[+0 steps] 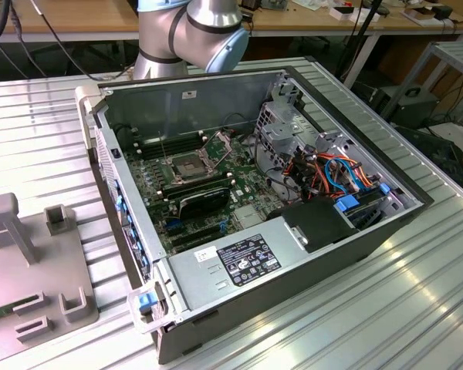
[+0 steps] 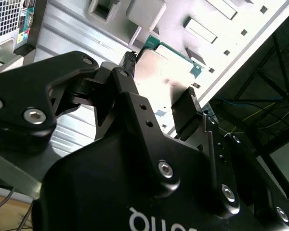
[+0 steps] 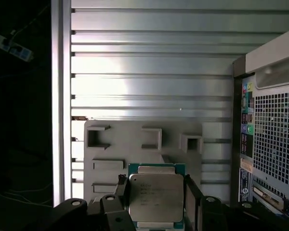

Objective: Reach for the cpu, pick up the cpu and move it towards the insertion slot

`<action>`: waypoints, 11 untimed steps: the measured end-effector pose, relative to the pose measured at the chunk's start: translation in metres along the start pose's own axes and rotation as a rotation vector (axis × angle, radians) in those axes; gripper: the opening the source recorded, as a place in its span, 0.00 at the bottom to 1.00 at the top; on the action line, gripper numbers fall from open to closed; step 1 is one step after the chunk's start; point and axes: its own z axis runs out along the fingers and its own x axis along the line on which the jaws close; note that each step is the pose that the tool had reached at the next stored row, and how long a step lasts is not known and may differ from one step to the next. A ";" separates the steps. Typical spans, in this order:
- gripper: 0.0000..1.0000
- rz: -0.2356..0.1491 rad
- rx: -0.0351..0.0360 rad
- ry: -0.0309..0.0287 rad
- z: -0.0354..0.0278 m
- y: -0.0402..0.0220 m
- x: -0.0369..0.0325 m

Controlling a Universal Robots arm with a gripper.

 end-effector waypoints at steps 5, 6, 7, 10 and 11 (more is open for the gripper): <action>0.55 0.000 0.0041 0.0023 -0.0047 0.0024 -0.0163; 0.55 0.000 0.0041 0.0047 -0.0047 0.0026 -0.0238; 0.55 0.000 0.0041 0.0082 -0.0048 0.0026 -0.0305; 0.55 0.000 0.0041 0.0109 -0.0049 0.0028 -0.0419; 0.55 0.000 0.0041 0.0118 -0.0049 0.0028 -0.0498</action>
